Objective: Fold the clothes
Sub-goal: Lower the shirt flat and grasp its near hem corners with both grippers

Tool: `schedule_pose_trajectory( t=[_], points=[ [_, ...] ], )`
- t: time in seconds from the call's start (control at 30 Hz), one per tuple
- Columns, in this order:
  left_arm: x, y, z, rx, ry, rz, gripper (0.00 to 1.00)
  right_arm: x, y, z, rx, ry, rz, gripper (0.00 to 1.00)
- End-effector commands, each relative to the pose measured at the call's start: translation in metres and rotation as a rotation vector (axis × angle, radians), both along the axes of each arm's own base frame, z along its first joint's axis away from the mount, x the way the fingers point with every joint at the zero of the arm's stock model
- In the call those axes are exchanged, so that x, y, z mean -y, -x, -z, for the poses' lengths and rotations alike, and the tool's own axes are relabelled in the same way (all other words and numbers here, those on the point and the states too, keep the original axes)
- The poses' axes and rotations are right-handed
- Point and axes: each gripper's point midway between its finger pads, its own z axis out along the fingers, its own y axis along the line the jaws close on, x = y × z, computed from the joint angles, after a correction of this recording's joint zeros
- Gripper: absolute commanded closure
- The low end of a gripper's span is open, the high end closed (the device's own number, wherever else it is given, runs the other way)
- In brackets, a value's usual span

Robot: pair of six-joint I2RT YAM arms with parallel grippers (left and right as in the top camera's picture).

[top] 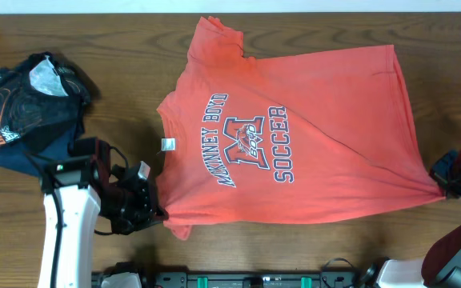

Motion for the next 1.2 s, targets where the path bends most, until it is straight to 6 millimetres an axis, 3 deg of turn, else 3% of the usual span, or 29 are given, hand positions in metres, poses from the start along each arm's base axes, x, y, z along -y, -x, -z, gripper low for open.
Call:
schedule_pose_trajectory(
  t=[0.0,0.13,0.4,0.7,0.93,1.17],
  points=[
    [-0.001,0.0,-0.002,0.017,-0.015,-0.054,0.94,0.002,0.008,0.004,-0.008,0.022,0.026,0.99],
    [-0.004,-0.018,-0.001,0.082,-0.028,-0.093,0.94,0.0,-0.002,0.011,0.04,0.004,0.023,0.99],
    [-0.013,-0.067,0.006,0.219,-0.045,-0.133,0.94,0.008,-0.049,0.014,0.242,0.0,-0.032,0.99],
    [-0.02,-0.112,0.034,0.228,-0.043,-0.175,0.94,0.016,-0.089,0.018,0.39,0.0,-0.046,0.99],
    [-0.025,-0.139,0.063,0.226,-0.042,-0.19,0.94,0.009,-0.112,0.043,0.401,-0.054,-0.119,0.99],
    [-0.027,-0.162,0.069,0.294,-0.035,-0.197,0.94,0.008,-0.123,0.075,0.378,-0.097,-0.121,0.99]
  ],
)
